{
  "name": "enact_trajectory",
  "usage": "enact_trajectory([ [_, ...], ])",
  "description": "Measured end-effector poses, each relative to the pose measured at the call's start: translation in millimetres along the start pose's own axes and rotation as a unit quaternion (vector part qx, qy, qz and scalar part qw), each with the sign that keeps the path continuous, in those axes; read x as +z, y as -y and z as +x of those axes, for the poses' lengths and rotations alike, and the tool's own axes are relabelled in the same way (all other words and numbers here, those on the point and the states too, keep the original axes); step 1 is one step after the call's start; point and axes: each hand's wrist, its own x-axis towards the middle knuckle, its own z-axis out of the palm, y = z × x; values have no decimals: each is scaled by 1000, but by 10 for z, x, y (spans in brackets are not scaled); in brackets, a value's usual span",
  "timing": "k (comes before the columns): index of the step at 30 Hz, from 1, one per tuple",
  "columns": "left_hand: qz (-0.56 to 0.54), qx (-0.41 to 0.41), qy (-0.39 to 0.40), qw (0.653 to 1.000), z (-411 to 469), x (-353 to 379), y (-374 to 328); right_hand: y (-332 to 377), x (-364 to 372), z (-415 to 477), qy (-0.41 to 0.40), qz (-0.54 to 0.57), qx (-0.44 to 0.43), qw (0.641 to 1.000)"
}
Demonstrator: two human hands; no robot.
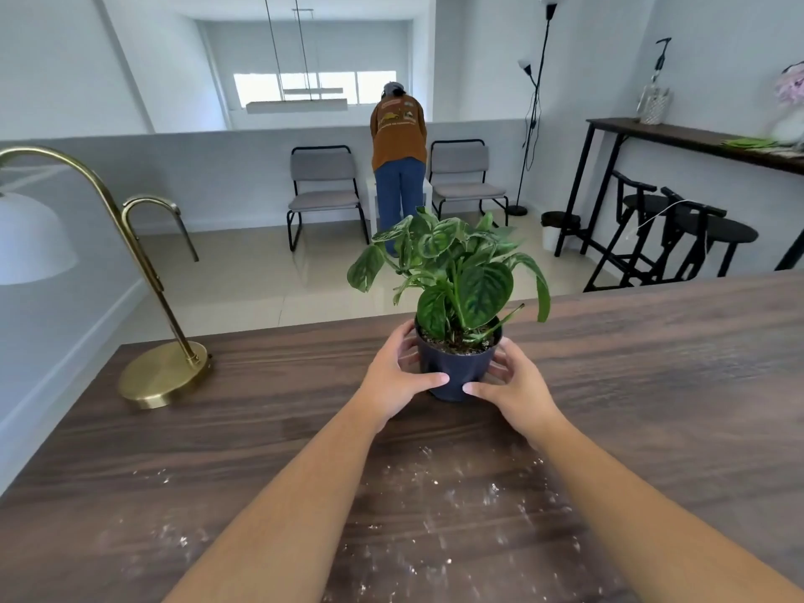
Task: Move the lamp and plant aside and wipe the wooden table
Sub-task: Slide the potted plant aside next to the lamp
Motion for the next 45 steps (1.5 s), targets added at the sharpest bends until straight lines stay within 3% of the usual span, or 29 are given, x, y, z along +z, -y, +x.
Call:
enact_trajectory([
  [13, -15, -7, -99, 995, -279, -1405, -14, 462, 1414, 334, 104, 11, -35, 994],
  [22, -20, -12, -149, 989, -365, -2210, 229, 531, 2299, 541, 152, 5, -10, 988],
  [37, -36, -3, -157, 987, -311, -2342, 419, 546, 2465, 555, 138, -6, -27, 990],
  [45, 90, -44, -191, 976, -860, -2446, 180, 787, 2293, 112, 52, -1, -10, 999],
])
